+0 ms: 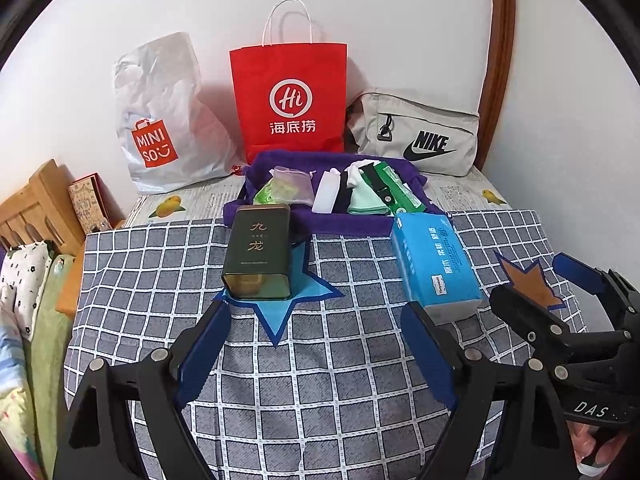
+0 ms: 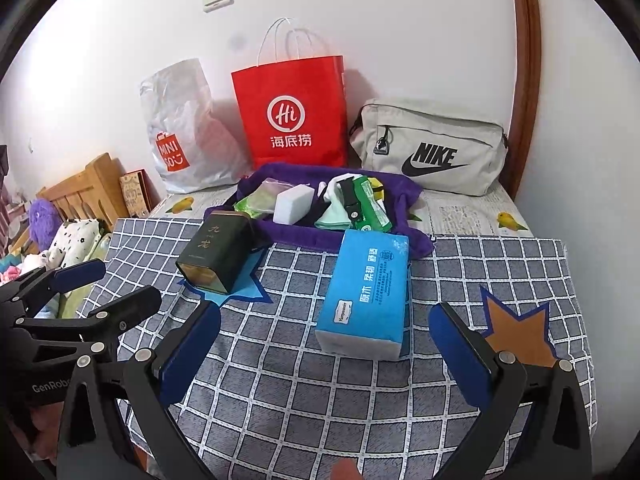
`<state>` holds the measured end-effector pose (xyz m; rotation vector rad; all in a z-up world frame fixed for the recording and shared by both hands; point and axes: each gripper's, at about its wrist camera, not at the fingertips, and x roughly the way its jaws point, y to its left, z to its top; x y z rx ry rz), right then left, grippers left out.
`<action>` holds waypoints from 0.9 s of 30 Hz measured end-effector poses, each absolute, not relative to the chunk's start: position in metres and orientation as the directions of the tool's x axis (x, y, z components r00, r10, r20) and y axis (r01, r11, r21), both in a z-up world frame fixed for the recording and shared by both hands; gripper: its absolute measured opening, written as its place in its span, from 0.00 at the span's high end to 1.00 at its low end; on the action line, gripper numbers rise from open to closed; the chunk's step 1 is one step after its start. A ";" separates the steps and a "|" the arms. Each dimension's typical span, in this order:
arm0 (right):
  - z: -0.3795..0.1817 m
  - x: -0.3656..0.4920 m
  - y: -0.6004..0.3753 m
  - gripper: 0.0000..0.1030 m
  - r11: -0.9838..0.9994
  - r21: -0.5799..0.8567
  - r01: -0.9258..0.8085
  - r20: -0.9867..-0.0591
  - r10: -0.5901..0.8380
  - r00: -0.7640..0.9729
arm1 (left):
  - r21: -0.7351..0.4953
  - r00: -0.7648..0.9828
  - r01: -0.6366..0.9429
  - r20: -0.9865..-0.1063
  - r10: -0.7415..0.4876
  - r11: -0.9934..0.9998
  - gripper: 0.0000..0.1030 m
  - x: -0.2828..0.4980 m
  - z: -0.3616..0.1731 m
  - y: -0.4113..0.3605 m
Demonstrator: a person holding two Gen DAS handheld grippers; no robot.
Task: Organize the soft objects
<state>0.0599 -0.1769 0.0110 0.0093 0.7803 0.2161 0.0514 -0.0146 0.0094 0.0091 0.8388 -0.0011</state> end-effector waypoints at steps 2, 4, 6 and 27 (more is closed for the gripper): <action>0.011 0.060 -0.177 0.01 0.978 0.085 -0.192 -0.697 0.196 0.689 | 0.004 0.667 0.002 -0.745 0.001 1.000 0.16 0.051 0.009 -0.014; 0.011 0.059 -0.177 0.01 0.978 0.083 -0.193 -0.699 0.195 0.688 | 0.003 0.666 0.003 -0.746 0.000 1.000 0.16 0.051 0.010 -0.014; 0.011 0.059 -0.176 0.01 0.978 0.079 -0.194 -0.698 0.193 0.690 | 0.003 0.667 -0.001 -0.745 0.003 1.000 0.16 0.050 0.010 -0.014; 0.012 0.058 -0.176 0.01 0.980 0.069 -0.189 -0.697 0.183 0.694 | 0.001 0.665 -0.013 -0.747 0.009 1.000 0.16 0.049 0.010 -0.013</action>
